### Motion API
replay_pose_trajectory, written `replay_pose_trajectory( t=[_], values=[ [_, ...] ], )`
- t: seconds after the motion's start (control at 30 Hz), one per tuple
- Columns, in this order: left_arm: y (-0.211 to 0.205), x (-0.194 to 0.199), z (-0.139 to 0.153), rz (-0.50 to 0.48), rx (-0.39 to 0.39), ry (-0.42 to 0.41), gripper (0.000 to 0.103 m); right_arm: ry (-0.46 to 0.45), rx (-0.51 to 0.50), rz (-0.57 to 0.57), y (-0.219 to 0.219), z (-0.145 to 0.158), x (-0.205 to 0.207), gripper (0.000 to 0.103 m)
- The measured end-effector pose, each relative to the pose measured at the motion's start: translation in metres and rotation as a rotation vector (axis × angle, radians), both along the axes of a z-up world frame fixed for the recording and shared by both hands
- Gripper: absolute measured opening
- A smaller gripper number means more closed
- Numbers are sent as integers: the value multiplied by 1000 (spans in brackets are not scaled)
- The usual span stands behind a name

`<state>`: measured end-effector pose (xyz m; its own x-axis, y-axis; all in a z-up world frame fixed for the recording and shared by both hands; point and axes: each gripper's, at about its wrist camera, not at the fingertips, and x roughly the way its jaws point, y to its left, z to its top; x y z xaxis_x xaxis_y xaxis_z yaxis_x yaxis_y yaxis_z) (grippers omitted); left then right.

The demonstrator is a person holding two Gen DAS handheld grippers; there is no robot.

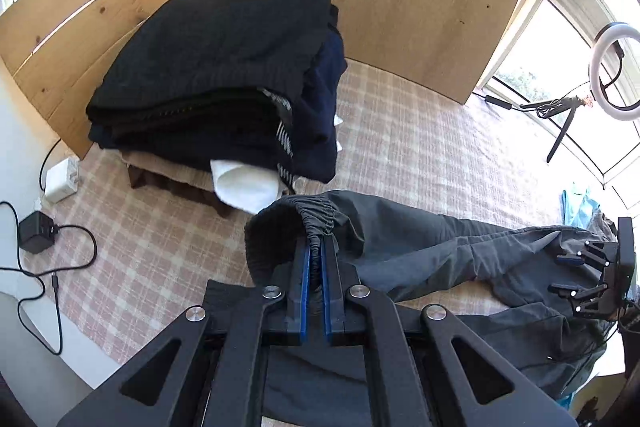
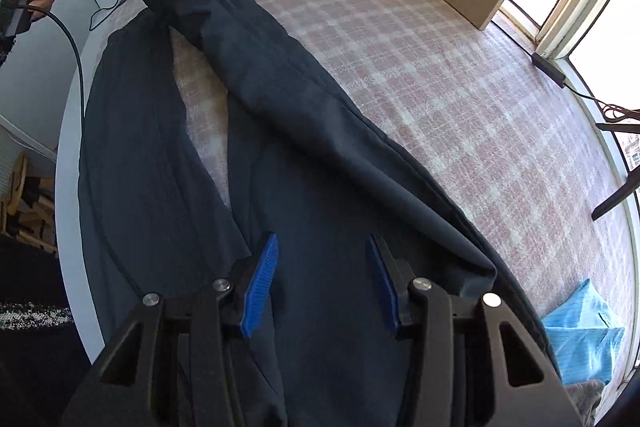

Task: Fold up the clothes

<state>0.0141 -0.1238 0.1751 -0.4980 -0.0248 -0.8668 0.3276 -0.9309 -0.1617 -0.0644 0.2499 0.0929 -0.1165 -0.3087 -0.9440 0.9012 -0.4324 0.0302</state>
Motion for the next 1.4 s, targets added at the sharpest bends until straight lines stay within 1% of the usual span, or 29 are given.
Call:
replay_pose_trajectory(
  t=[0.07, 0.1, 0.13, 0.17, 0.2, 0.27, 0.3, 0.33, 0.4, 0.47, 0.53, 0.57, 0.67, 0.73, 0.77, 0.87, 0.93, 0.97, 1.0, 1.03, 1.07, 1.1, 1.13, 1.17, 1.2, 1.23, 1.27, 1.3, 1.4],
  values=[
    [4, -19, 15, -5, -26, 11, 4, -27, -19, -41, -19, -11, -18, 45],
    [5, -29, 22, 6, -44, 10, 10, 3, -20, -83, -30, -15, -31, 44],
    [6, -34, 28, 8, -74, 8, 12, 62, 16, -178, -34, -17, -50, 44],
    [7, -38, 35, 9, -105, 5, 22, 122, 51, -272, -38, -19, -69, 44],
    [8, -41, 42, 9, -136, 3, 28, 180, 85, -365, -42, -21, -88, 44],
    [8, -39, 53, -2, -187, 8, 31, 143, 29, -392, -32, -5, -101, 44],
    [8, -32, 57, -15, -205, 17, 35, 126, -20, -378, -24, 7, -99, 45],
    [7, -24, 54, -24, -201, 11, 37, 131, -38, -358, -17, 15, -93, 45],
    [4, -9, 46, -41, -187, -4, 39, 142, -74, -318, -4, 31, -82, 45],
    [6, 1, 31, -70, -173, -22, 40, 195, -51, -270, 3, 34, -73, 45],
    [14, -2, 3, -100, -153, -76, 42, 241, 15, -228, 0, 27, -69, 49],
    [14, -2, -13, -94, -120, -99, 42, 249, 42, -204, -2, 20, -77, 49],
    [12, 3, -56, -61, -25, -166, 42, 274, 97, -129, -4, 7, -77, 50],
    [12, 7, -82, -27, 22, -217, 42, 269, 110, -101, -3, 2, -83, 57],
    [12, 8, -92, -17, 25, -237, 42, 262, 116, -92, -3, -1, -86, 59],
    [16, 6, -110, -4, 42, -255, 42, 230, 126, -79, 0, -9, -98, 59],
    [19, 4, -117, -6, 53, -256, 40, 183, 128, -70, -2, -17, -105, 59],
    [20, 3, -117, -4, 47, -247, 37, 157, 132, -63, -2, -22, -108, 59],
    [21, 3, -117, 0, 39, -236, 23, 136, 143, -50, -4, -28, -107, 59],
    [22, 3, -116, 3, 31, -225, 16, 130, 155, -36, -5, -32, -106, 59],
    [20, 5, -111, 11, 39, -201, 4, 140, 141, -30, -5, -31, -105, 59],
    [18, 7, -106, 20, 50, -176, 4, 129, 122, -27, -4, -29, -105, 59],
    [14, 10, -98, 37, 44, -157, 4, 92, 101, -32, -2, -27, -105, 56],
    [10, 13, -90, 54, 33, -141, 4, 45, 73, -34, 0, -25, -105, 47],
    [4, 17, -81, 66, 35, -123, 4, 39, 69, -31, 1, -23, -103, 8],
    [-2, 21, -73, 77, 40, -105, 4, 33, 65, -28, 2, -20, -100, 2],
    [-7, 23, -64, 82, 36, -94, 4, 28, 61, -24, 3, -17, -97, 2],
    [-13, 26, -56, 85, 32, -85, 4, 61, 53, -12, 5, -10, -90, 2],
    [-25, 32, -31, 85, 6, -67, 4, 100, -35, 5, 11, 27, -65, 2]
  ],
)
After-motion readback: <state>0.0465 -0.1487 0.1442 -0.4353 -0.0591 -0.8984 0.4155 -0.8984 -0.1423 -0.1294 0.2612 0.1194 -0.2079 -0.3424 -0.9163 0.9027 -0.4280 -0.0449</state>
